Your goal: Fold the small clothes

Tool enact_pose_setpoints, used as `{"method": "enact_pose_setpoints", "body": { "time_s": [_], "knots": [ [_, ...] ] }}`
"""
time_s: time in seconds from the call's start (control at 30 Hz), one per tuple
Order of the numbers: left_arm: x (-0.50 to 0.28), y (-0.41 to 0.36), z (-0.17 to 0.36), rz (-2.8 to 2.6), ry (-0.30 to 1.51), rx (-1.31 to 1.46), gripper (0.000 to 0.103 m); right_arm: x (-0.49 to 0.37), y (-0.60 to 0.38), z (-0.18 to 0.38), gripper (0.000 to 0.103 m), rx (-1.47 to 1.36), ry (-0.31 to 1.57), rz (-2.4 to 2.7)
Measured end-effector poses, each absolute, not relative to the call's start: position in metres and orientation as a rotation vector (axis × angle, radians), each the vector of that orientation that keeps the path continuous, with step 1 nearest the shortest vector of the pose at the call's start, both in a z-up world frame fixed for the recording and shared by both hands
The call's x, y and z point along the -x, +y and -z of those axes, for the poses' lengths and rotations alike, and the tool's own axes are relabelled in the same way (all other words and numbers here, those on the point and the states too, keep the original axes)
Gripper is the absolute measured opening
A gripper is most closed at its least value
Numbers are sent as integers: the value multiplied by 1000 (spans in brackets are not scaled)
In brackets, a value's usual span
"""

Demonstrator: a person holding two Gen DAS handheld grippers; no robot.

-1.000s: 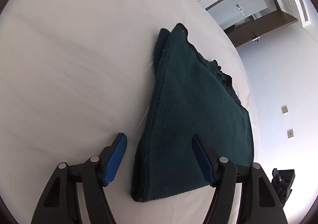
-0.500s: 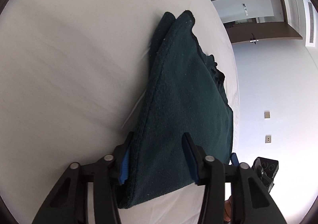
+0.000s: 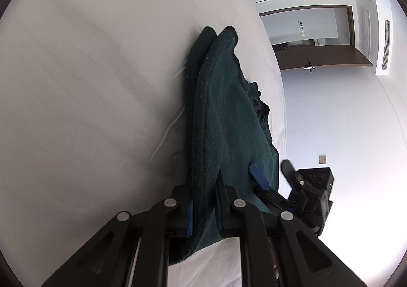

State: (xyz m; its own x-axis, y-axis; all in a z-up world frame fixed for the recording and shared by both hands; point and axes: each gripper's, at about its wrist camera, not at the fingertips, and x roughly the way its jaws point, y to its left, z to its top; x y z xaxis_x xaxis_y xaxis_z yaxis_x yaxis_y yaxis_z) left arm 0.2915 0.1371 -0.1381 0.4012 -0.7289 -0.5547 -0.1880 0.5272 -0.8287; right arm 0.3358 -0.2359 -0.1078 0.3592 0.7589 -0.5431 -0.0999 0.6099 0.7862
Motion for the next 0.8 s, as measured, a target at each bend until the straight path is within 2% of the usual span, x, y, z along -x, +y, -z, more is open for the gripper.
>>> {"method": "enact_pose_setpoints", "body": {
  "time_s": [0.1,0.23,0.43,0.57,0.7,0.73,0.8],
  "knots": [
    [-293,128,123,448,1123,938,13,-346,-239,134,63,-790,1091,-640],
    [-300,98,86,492,1101,826,13,-347,-261,138,63,-939,1079,-689],
    [-317,7,43,571,1091,663,13,-347,-331,128,67,-1099,981,-716],
    [-329,-73,42,641,1119,576,13,-350,-386,129,73,-1182,938,-699],
    [-325,-140,61,701,1149,496,13,-350,-432,136,74,-1239,915,-663],
    [-321,-150,68,708,1155,481,16,-350,-442,137,74,-1254,907,-654],
    [-313,-161,79,731,1163,487,29,-348,-460,144,75,-1278,901,-623]
  ]
}}
